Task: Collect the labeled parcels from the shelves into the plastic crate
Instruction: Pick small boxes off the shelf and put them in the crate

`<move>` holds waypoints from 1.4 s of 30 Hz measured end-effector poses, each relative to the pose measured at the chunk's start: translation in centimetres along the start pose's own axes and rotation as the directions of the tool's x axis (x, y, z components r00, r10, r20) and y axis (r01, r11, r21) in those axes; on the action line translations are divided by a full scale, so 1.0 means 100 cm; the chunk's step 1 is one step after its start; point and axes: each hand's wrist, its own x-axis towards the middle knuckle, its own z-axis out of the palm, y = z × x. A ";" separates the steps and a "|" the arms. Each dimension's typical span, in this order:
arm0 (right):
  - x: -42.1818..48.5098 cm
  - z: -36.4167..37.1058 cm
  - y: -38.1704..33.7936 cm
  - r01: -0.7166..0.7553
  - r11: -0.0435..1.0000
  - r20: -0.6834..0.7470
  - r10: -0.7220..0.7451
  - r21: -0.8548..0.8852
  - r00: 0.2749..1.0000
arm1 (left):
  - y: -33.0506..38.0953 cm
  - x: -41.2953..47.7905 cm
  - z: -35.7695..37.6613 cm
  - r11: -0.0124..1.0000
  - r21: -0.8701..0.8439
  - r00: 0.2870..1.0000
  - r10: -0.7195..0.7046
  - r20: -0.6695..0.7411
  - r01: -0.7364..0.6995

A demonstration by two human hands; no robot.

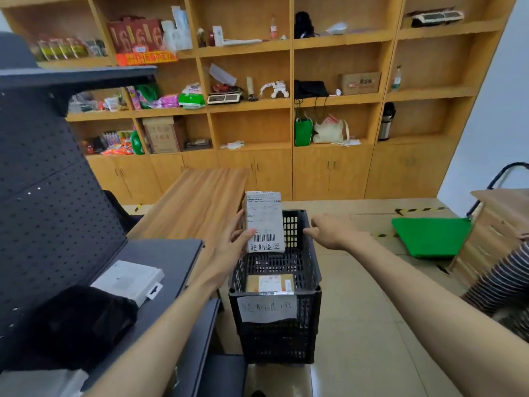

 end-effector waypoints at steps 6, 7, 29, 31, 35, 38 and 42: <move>0.101 0.036 0.017 -0.048 0.998 0.103 0.051 -0.034 0.993 | -0.051 0.098 -0.006 0.995 0.015 0.994 -0.098 0.043 0.098; 0.121 0.041 0.019 -0.053 0.998 0.109 0.056 -0.031 0.992 | -0.059 0.119 -0.008 0.993 0.027 0.992 -0.119 0.044 0.118; 0.365 0.314 0.017 -0.491 0.454 0.432 0.233 0.743 0.871 | -0.307 0.334 -0.024 0.773 -0.033 0.773 -0.633 0.043 0.634; 0.370 0.344 0.017 -0.512 0.445 0.465 0.219 0.735 0.858 | -0.335 0.337 -0.025 0.751 0.024 0.751 -0.660 -0.011 0.660; 0.376 0.398 0.021 -0.570 0.433 0.540 0.204 0.699 0.817 | -0.386 0.347 -0.020 0.680 0.069 0.683 -0.720 -0.124 0.730; 0.381 0.424 0.026 -0.598 0.441 0.574 0.204 0.669 0.793 | -0.415 0.349 -0.014 0.639 0.083 0.641 -0.740 -0.203 0.765; 0.379 0.450 0.032 -0.591 0.444 0.592 0.155 0.673 0.791 | -0.444 0.349 -0.009 0.575 0.135 0.588 -0.761 -0.272 0.807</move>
